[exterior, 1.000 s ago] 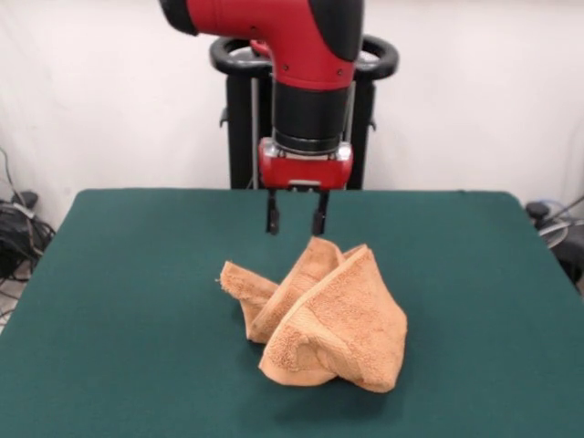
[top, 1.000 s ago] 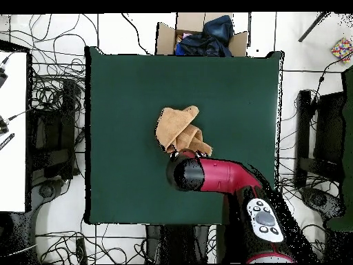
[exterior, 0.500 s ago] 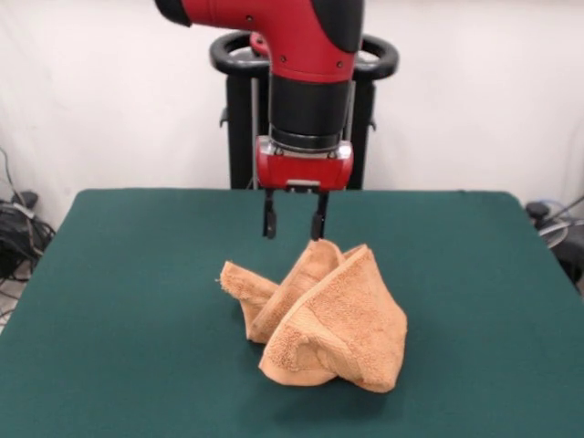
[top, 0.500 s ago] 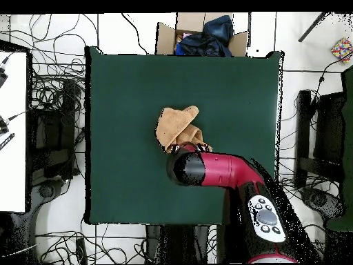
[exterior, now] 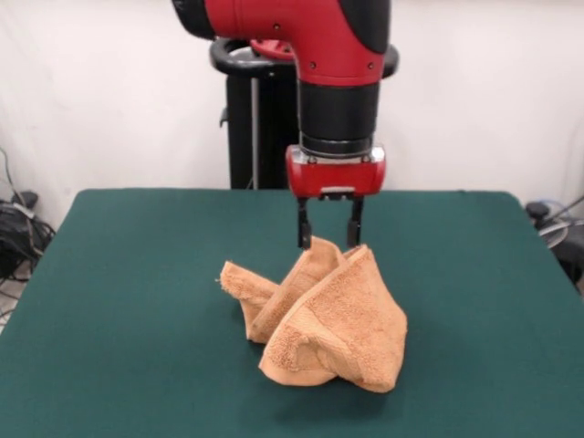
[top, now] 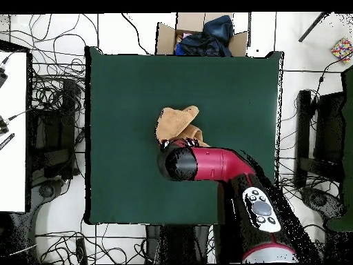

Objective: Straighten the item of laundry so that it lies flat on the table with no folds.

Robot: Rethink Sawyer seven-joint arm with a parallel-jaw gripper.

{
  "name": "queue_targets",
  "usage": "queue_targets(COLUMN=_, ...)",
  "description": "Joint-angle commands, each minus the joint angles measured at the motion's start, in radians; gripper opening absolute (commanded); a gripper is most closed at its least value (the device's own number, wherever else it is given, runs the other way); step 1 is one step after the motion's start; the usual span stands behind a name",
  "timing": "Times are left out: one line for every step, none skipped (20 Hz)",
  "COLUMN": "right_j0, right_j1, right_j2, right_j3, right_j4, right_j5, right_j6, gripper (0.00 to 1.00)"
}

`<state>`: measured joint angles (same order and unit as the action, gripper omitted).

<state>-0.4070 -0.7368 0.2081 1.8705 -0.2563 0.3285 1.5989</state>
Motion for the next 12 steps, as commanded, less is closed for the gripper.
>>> queue_targets(right_j0=-0.051, right_j1=-0.003, right_j2=0.167, right_j3=0.013, right_j4=-0.064, right_j5=0.053, right_j6=-0.096, gripper=1.00)
queue_targets(right_j0=-0.067, right_j1=-0.006, right_j2=0.193, right_j3=0.012, right_j4=-0.075, right_j5=0.057, right_j6=-0.119, gripper=1.00)
queue_targets(right_j0=-0.082, right_j1=-0.017, right_j2=0.209, right_j3=0.020, right_j4=-0.088, right_j5=0.061, right_j6=-0.136, gripper=1.00)
queue_targets(right_j0=-0.096, right_j1=-0.023, right_j2=0.233, right_j3=0.019, right_j4=-0.101, right_j5=0.068, right_j6=-0.159, gripper=1.00)
queue_targets(right_j0=-0.113, right_j1=-0.023, right_j2=0.258, right_j3=0.023, right_j4=-0.110, right_j5=0.077, right_j6=-0.175, gripper=1.00)
queue_targets(right_j0=-0.130, right_j1=-0.019, right_j2=0.284, right_j3=0.023, right_j4=-0.117, right_j5=0.083, right_j6=-0.188, gripper=1.00)
queue_targets(right_j0=-0.142, right_j1=-0.015, right_j2=0.304, right_j3=0.020, right_j4=-0.123, right_j5=0.095, right_j6=-0.199, gripper=1.00)
queue_targets(right_j0=-0.150, right_j1=-0.012, right_j2=0.321, right_j3=0.013, right_j4=-0.134, right_j5=0.102, right_j6=-0.208, gripper=1.00)
queue_targets(right_j0=-0.157, right_j1=-0.006, right_j2=0.332, right_j3=0.008, right_j4=-0.148, right_j5=0.104, right_j6=-0.216, gripper=1.00)
queue_targets(right_j0=-0.164, right_j1=-0.001, right_j2=0.343, right_j3=0.003, right_j4=-0.162, right_j5=0.105, right_j6=-0.225, gripper=1.00)
queue_targets(right_j0=-0.176, right_j1=0.006, right_j2=0.356, right_j3=0.003, right_j4=-0.179, right_j5=0.102, right_j6=-0.235, gripper=1.00)
queue_targets(right_j0=-0.187, right_j1=0.015, right_j2=0.373, right_j3=-0.001, right_j4=-0.199, right_j5=0.100, right_j6=-0.250, gripper=1.00)
